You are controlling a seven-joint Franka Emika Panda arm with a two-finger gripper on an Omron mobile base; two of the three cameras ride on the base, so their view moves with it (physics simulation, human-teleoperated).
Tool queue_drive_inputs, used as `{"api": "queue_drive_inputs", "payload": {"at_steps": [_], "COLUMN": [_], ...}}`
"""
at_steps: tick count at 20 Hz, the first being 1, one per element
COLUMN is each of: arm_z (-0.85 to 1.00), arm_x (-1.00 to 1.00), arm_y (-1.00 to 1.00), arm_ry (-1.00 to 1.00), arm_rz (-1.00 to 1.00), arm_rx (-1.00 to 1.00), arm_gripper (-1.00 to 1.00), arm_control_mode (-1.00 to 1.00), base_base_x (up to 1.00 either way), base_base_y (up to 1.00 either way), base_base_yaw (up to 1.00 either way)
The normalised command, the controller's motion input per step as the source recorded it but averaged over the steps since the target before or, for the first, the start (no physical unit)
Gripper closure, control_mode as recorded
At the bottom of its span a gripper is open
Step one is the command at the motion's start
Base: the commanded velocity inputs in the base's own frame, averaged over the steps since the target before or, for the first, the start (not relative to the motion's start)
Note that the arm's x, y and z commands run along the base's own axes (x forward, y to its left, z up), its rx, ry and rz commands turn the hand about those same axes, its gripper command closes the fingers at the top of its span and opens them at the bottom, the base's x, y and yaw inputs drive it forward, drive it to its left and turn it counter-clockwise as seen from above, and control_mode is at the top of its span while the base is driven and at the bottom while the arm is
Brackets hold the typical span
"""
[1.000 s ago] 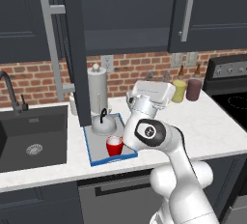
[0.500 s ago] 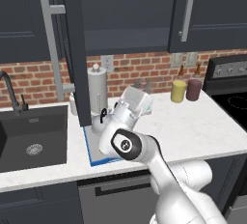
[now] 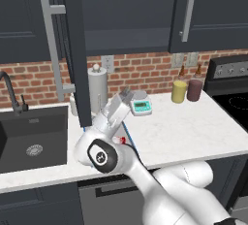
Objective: Pick the kettle from the counter and place it on the tray. Then pick the mug from the cabinet and place it on the tray. Then close the cabinet doors.
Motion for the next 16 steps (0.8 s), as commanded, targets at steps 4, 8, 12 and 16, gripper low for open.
{"api": "queue_drive_inputs", "payload": {"at_steps": [4,8,12,16], "arm_z": [-0.19,-0.19,0.00,0.00], "arm_x": [-0.19,-0.02,0.00,0.00], "arm_y": [0.07,0.15,0.34,0.37], "arm_ry": [-0.03,-0.08,0.00,0.05], "arm_rz": [0.01,0.02,0.00,0.01], "arm_rx": [0.00,0.00,0.00,0.00], "arm_gripper": [-1.00,-1.00,-1.00,-1.00], "arm_control_mode": [-1.00,-1.00,-1.00,-1.00], "base_base_x": [0.00,0.00,0.00,0.00], "base_base_y": [0.00,0.00,0.00,0.00], "base_base_yaw": [0.00,0.00,0.00,0.00]}}
